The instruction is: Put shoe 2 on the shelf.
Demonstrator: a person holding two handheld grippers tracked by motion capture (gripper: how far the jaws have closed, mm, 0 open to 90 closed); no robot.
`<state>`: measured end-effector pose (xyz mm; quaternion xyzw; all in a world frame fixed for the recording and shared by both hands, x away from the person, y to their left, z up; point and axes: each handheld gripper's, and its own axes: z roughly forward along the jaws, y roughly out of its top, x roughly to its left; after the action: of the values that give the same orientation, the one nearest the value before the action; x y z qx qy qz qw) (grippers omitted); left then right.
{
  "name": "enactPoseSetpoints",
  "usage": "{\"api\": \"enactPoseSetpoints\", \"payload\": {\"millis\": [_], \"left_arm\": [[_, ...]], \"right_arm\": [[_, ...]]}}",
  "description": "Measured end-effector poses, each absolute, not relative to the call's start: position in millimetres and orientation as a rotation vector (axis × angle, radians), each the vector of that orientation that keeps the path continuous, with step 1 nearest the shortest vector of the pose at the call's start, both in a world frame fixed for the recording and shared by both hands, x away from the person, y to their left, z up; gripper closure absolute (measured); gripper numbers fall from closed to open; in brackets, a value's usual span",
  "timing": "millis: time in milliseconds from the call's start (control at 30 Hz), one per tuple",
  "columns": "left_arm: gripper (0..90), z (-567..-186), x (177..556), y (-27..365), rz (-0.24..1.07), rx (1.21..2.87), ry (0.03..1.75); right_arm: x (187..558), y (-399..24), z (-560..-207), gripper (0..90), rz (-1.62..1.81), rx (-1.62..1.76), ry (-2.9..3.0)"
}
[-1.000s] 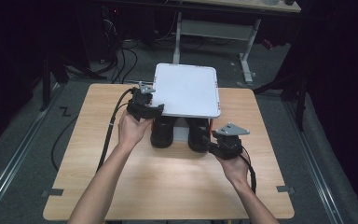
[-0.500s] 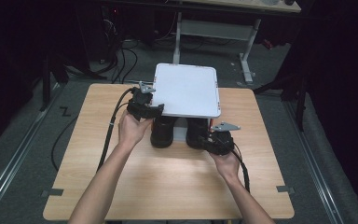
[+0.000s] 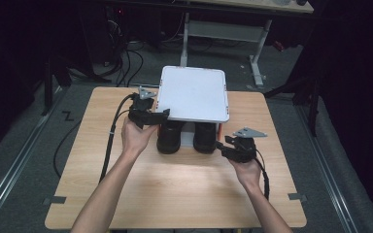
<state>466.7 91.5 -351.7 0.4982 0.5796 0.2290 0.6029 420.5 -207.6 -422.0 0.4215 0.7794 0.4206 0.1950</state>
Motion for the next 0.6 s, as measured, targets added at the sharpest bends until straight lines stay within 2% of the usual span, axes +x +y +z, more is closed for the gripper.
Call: {"api": "enactPoseSetpoints", "payload": {"millis": [233,600], "left_arm": [[31.4,-358.0,432.6,116.9,0.538,1.079,1.318],[30.8,-420.8,384.7,169.6,0.564,1.033,1.428]], "right_arm": [[405.2,-253.7,-428.2,49.6,1.2,1.243,2.107],[386.7,-294.4,-468.0,51.1,1.128,1.354,2.056]]}}
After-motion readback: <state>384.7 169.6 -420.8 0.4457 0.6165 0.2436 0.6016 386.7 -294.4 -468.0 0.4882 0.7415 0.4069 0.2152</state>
